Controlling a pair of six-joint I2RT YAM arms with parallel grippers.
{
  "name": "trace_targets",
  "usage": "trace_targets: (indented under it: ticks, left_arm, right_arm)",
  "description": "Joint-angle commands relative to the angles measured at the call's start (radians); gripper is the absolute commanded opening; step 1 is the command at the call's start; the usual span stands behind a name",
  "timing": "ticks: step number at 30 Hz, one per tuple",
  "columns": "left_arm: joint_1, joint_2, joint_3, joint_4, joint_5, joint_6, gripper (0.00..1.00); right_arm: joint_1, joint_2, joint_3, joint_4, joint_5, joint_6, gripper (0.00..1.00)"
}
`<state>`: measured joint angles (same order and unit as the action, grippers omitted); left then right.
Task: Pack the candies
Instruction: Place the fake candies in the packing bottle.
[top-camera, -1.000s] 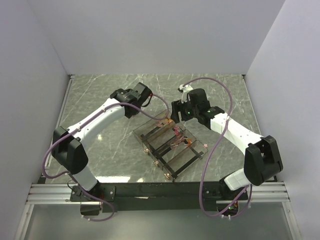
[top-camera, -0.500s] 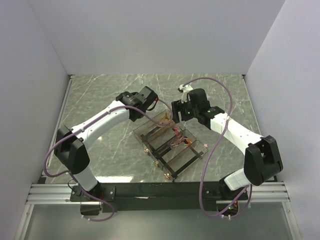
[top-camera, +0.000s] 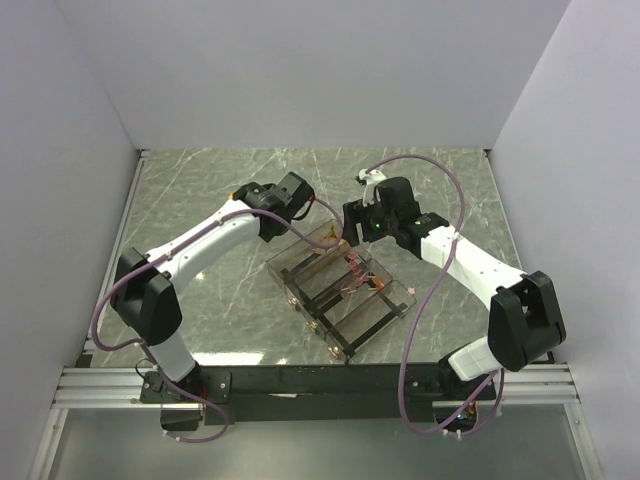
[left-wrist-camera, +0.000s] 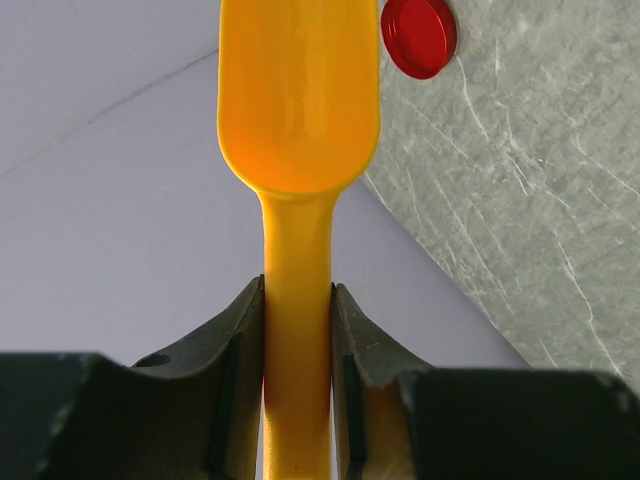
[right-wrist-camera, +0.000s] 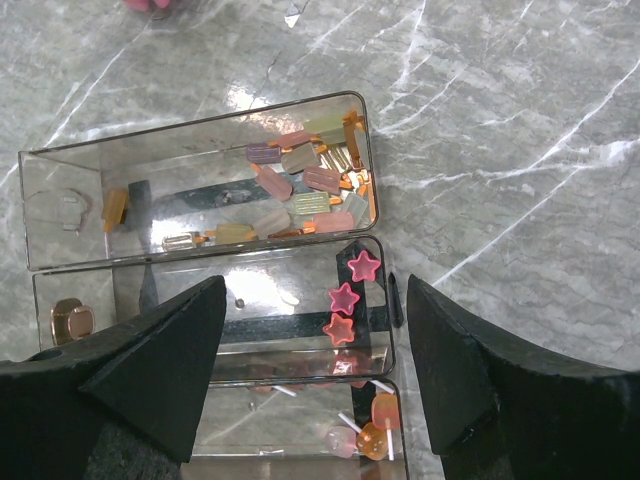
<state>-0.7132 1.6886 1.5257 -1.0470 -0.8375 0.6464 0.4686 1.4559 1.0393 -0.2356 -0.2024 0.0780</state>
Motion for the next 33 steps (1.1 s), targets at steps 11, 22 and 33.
trace_targets:
  ticks: [11,22,33]
  left_arm:
    - [0.011,-0.138,0.117,0.008,0.331,-0.344,0.01]
    - [0.006,-0.461,-0.283,0.306,0.762,-0.620,0.01]
    - [0.004,-0.488,-0.479,0.375,0.923,-0.689,0.01]
  right_arm:
    - [-0.005,0.014,0.019,0.012,-0.008,-0.047,0.73]
    - [-0.025,0.185,0.142,-0.004,-0.051,-0.129,0.57]
    - [-0.028,0.426,0.310,-0.031,-0.049,-0.144,0.43]
